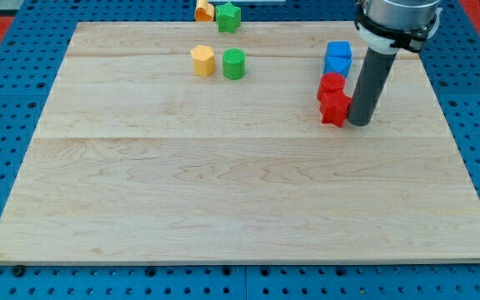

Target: Place green circle above blue cube

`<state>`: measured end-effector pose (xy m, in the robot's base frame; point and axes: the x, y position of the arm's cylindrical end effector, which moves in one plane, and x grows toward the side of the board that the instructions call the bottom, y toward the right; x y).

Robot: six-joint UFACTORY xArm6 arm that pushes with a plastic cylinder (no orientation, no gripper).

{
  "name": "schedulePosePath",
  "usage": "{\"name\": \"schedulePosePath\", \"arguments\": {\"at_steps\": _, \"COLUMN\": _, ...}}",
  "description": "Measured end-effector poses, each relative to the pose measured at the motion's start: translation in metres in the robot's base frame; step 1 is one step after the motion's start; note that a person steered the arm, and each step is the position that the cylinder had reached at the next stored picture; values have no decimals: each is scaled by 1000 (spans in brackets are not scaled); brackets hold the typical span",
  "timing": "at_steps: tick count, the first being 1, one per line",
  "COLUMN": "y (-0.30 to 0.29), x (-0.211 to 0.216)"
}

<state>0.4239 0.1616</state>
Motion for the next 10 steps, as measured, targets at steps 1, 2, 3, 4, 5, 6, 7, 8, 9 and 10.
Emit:
{"name": "schedulePosePath", "arguments": {"at_steps": 1, "y": -13, "x": 26}}
{"name": "schedulePosePath", "arguments": {"at_steps": 2, "y": -101, "x": 35}}
{"name": "schedulePosePath", "arguments": {"at_steps": 3, "y": -206, "x": 30}}
{"name": "schedulePosePath", "arguments": {"at_steps": 4, "y": -226, "x": -20}}
{"name": "schedulePosePath", "arguments": {"at_steps": 5, "y": -221, "x": -61}}
{"name": "schedulePosePath", "arguments": {"at_steps": 6, "y": -194, "x": -94}}
{"name": "schedulePosePath", "arguments": {"at_steps": 7, "y": -191, "x": -125}}
{"name": "schedulePosePath", "arguments": {"at_steps": 8, "y": -171, "x": -147}}
{"name": "schedulePosePath", "arguments": {"at_steps": 9, "y": -128, "x": -160}}
{"name": "schedulePosePath", "arguments": {"at_steps": 10, "y": -90, "x": -170}}
